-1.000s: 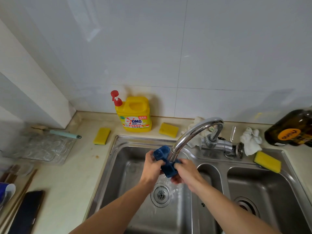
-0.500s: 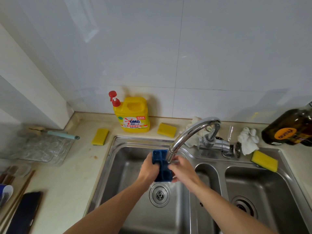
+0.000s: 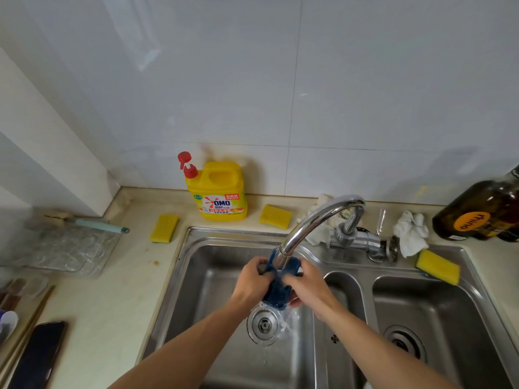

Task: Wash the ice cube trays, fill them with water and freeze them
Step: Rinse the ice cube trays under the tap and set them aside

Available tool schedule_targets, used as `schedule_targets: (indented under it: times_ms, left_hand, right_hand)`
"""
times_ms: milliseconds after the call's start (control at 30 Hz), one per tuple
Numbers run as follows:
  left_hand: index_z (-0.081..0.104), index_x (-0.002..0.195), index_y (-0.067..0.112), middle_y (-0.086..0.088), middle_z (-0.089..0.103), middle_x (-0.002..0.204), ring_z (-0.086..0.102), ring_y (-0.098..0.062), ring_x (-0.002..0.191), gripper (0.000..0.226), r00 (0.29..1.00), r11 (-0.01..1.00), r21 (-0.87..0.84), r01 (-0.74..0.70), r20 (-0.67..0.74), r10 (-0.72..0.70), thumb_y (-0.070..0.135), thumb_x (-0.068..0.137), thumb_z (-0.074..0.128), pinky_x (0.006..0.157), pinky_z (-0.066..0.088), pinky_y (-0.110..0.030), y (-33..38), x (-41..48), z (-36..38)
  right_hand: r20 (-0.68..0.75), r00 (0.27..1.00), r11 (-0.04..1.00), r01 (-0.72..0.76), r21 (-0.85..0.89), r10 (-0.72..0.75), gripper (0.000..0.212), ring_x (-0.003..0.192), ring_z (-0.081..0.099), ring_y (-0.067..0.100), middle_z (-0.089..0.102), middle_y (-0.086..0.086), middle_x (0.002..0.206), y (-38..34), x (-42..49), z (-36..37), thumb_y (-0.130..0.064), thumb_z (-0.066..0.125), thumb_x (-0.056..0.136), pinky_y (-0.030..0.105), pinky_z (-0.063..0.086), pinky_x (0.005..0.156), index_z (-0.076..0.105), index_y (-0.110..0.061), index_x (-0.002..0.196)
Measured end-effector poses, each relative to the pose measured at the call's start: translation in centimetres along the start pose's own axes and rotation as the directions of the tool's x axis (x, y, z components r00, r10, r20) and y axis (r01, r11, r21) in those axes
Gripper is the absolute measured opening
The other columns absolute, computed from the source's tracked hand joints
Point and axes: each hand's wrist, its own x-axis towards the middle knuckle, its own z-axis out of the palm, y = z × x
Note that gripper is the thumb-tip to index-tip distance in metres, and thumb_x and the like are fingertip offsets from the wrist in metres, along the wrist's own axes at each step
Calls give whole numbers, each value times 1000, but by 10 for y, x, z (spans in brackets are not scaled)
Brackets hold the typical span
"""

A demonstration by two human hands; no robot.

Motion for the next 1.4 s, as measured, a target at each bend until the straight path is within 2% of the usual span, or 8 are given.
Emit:
schedule_targets:
  times_ms: [200,300,533,767,967,1133,1267,1400]
  left_hand:
    - [68,104,13,-11,72,101,69,-23,88,32,957,963,-61,261,151,-250,43,96,61,66,56,-36,-2,1,-9]
    - [67,115,16,-17,68,115,70,-34,102,21,922,885,-298,359,263,-285,20,99,55,69,62,-45,-6,-2,-10]
    - [69,97,16,-9,71,90,66,-22,80,33,989,988,-61,143,-26,-144,-4,92,43,62,54,-32,-14,1,-10]
    - [70,94,9,-15,71,87,63,-21,75,21,998,999,-22,39,-44,-40,-1,90,52,68,53,-37,-6,9,-20]
    - [67,101,16,-7,72,94,67,-19,84,23,985,992,-78,98,-136,-108,3,94,49,68,57,-32,-11,10,-14]
    - [64,108,15,-15,68,110,65,-28,99,13,913,818,-421,392,66,-403,22,98,59,59,57,-32,-4,5,-3]
    - [65,109,12,-16,67,107,64,-28,99,27,948,860,-400,318,144,-283,0,88,55,68,61,-36,-9,4,-1]
    - [68,103,17,-12,72,92,65,-23,80,34,984,952,-249,179,42,-174,-6,89,49,63,55,-30,-11,5,0]
  right_hand:
    - [-47,994,979,-87,186,98,33,69,77,30,73,17,98,-1,5,-4,-16,78,86,35,62,60,54,-14,110]
    - [-30,989,962,-134,236,145,29,68,76,34,74,20,93,3,5,-3,-14,73,91,36,60,59,53,-11,110]
    - [87,982,965,-183,189,169,24,74,77,36,72,19,104,1,4,-7,-18,66,97,39,62,63,55,-6,114]
    - [99,987,991,-128,49,123,12,61,72,27,74,13,70,2,2,-10,-6,53,100,35,62,59,59,-10,109]
    - [98,989,993,-107,-52,112,16,63,74,29,75,16,72,0,-1,-8,-3,47,97,38,63,62,61,-4,103]
    - [-20,997,996,-76,-56,75,13,67,76,28,75,14,91,2,3,-12,-5,49,100,41,65,66,55,-10,110]
    - [-77,996,997,-42,-67,37,34,77,76,30,68,7,105,4,1,-18,0,47,96,38,65,67,54,-23,120]
    - [-38,999,998,-35,49,37,30,73,77,28,71,12,102,4,-1,-21,-3,52,97,40,65,68,58,-21,120]
